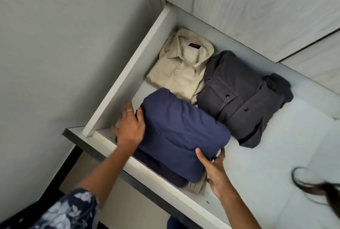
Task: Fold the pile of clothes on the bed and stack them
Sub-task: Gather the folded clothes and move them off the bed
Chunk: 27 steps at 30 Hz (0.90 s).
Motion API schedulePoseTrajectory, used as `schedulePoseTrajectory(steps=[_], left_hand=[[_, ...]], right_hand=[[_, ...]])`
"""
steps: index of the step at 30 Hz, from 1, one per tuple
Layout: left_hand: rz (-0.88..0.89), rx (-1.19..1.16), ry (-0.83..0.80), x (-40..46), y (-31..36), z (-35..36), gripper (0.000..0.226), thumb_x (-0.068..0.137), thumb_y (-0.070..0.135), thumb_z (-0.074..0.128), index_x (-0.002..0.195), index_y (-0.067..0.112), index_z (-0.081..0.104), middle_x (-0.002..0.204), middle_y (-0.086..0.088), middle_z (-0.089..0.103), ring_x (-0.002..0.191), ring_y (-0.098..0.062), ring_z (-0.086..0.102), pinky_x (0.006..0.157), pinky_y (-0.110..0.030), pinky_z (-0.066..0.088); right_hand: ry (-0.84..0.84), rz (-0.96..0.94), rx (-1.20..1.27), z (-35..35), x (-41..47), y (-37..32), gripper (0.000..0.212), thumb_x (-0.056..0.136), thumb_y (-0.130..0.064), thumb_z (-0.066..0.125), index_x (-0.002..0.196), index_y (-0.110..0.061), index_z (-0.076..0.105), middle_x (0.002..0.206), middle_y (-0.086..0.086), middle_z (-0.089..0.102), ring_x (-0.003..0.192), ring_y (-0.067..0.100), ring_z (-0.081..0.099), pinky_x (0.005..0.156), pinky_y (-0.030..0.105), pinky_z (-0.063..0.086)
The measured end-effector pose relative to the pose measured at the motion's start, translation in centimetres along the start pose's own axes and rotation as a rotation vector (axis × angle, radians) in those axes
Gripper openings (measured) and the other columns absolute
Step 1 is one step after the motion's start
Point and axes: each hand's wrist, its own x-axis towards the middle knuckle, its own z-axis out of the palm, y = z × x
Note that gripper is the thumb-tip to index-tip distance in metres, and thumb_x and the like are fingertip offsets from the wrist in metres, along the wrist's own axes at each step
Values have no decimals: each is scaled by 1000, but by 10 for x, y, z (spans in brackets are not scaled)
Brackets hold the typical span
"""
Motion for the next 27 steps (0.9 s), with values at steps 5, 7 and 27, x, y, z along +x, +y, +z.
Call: schedulePoseTrajectory(steps=[5, 7, 27], left_hand=[[426, 255, -97, -48, 14, 22, 72, 79, 82, 16, 134, 61, -24, 148, 21, -38, 143, -31, -23, 107, -68, -4], [487, 408, -162, -43, 3, 33, 84, 71, 88, 20, 132, 59, -31, 144, 19, -44, 139, -33, -30, 106, -72, -1], [264, 589, -304, -67, 4, -71, 78, 95, 49, 44, 148, 40, -12, 154, 8, -31, 145, -30, -16, 118, -52, 3]], right_hand=[[-55, 69, -24, 9, 6, 10, 111, 45, -59, 89, 138, -31, 35, 133, -11, 55, 119, 14, 56, 104, 44, 45], [-55, 38, 19, 19, 12, 15, 99, 54, -48, 87, 137, -27, 37, 127, -11, 59, 115, 11, 58, 101, 39, 47], [84, -4, -657, 101, -65, -57, 68, 88, -24, 66, 141, 1, 33, 143, 16, 46, 130, 30, 46, 103, 30, 40]])
